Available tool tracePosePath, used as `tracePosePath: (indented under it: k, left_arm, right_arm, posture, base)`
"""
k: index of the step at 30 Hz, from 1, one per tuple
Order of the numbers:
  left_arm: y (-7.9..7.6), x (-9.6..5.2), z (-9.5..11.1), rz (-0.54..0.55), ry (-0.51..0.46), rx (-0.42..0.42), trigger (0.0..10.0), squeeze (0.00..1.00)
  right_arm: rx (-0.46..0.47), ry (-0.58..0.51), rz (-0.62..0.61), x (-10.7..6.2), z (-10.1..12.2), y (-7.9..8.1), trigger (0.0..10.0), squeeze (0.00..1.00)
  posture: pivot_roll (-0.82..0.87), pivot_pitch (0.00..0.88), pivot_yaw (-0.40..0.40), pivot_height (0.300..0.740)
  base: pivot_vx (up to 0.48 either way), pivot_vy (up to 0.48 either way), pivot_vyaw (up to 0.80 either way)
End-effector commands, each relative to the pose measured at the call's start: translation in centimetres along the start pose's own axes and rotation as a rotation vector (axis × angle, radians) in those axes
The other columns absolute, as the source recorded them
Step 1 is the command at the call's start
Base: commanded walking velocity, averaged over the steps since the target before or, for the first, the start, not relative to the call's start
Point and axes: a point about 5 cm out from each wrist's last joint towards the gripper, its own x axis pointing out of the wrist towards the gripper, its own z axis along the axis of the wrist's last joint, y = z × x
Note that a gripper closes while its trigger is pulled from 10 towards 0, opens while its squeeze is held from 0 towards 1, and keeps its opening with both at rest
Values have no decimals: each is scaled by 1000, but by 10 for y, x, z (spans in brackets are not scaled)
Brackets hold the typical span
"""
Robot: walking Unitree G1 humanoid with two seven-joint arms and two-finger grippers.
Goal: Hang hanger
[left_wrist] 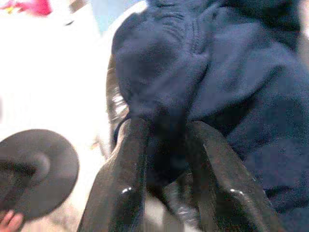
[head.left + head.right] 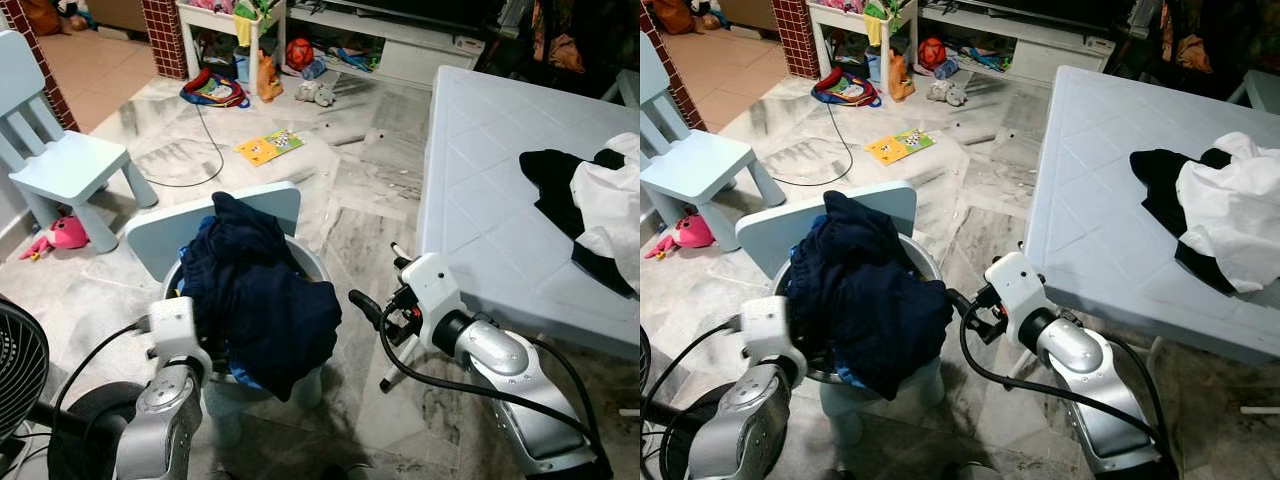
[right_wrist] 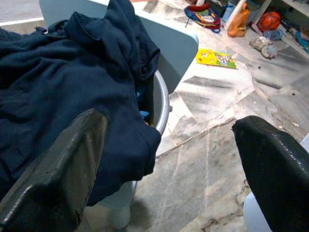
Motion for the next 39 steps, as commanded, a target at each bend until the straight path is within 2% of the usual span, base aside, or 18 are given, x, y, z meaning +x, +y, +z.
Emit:
tracePosePath:
  k: [1, 10, 16, 23, 27, 29, 30, 31, 36, 38, 39]
  left_arm:
    - [4, -2, -1, 42, 9, -35, 10000, 1000]
    - [17, -2, 6, 160, -18, -92, 10000, 1000]
    - [32, 6, 2, 197, 6, -186, 10000, 1000]
    - [33, 19, 3, 189, -18, -283, 10000, 1000]
    - [30, 23, 12, 200, -73, -263, 10000, 1000]
    - [25, 22, 17, 196, -120, -264, 10000, 510]
    - [24, 22, 18, 195, -126, -261, 10000, 510]
    - [20, 21, 21, 192, -153, -241, 10000, 0]
    - [15, 16, 24, 201, -201, -229, 10000, 0]
    - [18, 12, 23, 226, -227, -249, 9373, 0]
    - [18, 11, 22, 229, -229, -249, 9373, 0]
  right_arm:
    - [-11, 1, -1, 0, 0, -2, 10000, 0]
    - [-17, -2, -6, -1, -1, -4, 10000, 0]
    - [-19, -5, -3, -1, -1, -3, 10000, 0]
    - [-24, -10, -6, -4, 0, -3, 10000, 0]
    - [-30, -13, -29, -10, 0, -7, 10000, 0]
    - [-31, -9, -51, -18, -1, -9, 10000, 0]
    - [-31, -8, -53, -19, -2, -9, 10000, 0]
    - [-29, -1, -56, -22, -3, -9, 10000, 0]
    - [-27, 27, -55, -34, -9, -7, 10000, 0]
    - [-28, 44, -56, -40, -12, -7, 10000, 0]
    - [-28, 46, -58, -42, -12, -7, 10000, 0]
  posture:
    - [-103, 87, -110, 740]
    - [-107, 82, -104, 740]
    - [-108, 80, -106, 740]
    - [-122, 85, -116, 740]
    - [-128, 96, -120, 740]
    - [-136, 114, -125, 740]
    - [-136, 114, -125, 740]
    - [-137, 124, -128, 740]
    - [-141, 150, -136, 740]
    - [-148, 172, -141, 740]
    - [-148, 172, -141, 740]
  base:
    - [0, 0, 0]
    - [0, 0, 0]
    - [0, 0, 0]
    - [0, 0, 0]
    - [0, 0, 0]
    - [0, 0, 0]
    - [0, 0, 0]
    - [0, 0, 0]
    - [0, 0, 0]
    - [0, 0, 0]
    - [0, 0, 0]
